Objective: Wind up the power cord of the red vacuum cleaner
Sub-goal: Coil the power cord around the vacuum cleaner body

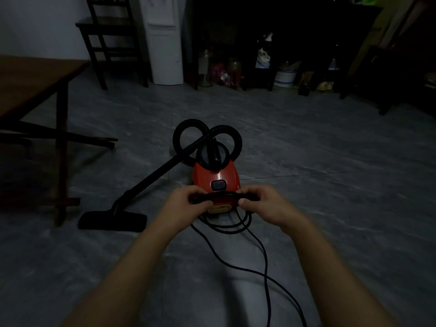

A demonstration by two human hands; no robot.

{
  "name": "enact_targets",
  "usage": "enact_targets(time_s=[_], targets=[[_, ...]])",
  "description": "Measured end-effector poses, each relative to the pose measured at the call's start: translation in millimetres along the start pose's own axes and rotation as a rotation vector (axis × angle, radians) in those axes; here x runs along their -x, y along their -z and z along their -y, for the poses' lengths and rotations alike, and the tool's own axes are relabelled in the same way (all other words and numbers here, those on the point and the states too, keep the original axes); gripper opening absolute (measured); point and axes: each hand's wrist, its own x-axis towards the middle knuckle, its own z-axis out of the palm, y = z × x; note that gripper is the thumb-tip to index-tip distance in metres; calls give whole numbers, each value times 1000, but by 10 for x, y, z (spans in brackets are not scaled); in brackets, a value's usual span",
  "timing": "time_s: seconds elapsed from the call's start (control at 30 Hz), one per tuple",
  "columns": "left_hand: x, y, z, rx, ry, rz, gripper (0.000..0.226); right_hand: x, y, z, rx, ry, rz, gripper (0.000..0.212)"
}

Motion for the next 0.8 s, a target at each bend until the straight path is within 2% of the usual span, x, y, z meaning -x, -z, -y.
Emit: enact_targets(time_s=[0.17, 0.3, 0.4, 0.53, 0.63, 0.7, 0.8], targets=[[-7, 32, -38, 93, -32, -42, 17, -24, 47, -15, -68, -24, -30, 22], [-34, 52, -56, 145, -30, -30, 21, -58, 23, -71, 27, 33, -98, 24], [-24, 41, -50, 76, -58, 7, 19, -85, -35, -117, 185, 85, -173, 27], [-16, -1, -19, -46, -99, 63, 18, -128, -136, -81, 263, 160, -217, 31], [-14, -16, -1, -121, -111, 118, 20, -171, -212, -104, 562, 250, -245, 22], [6, -31, -9, -152, -142, 150, 19, -182, -248, -81, 673, 244, -237, 16], [21, -39, -33, -176, -174, 151, 18, -191, -354, -38, 542, 292, -162, 20]])
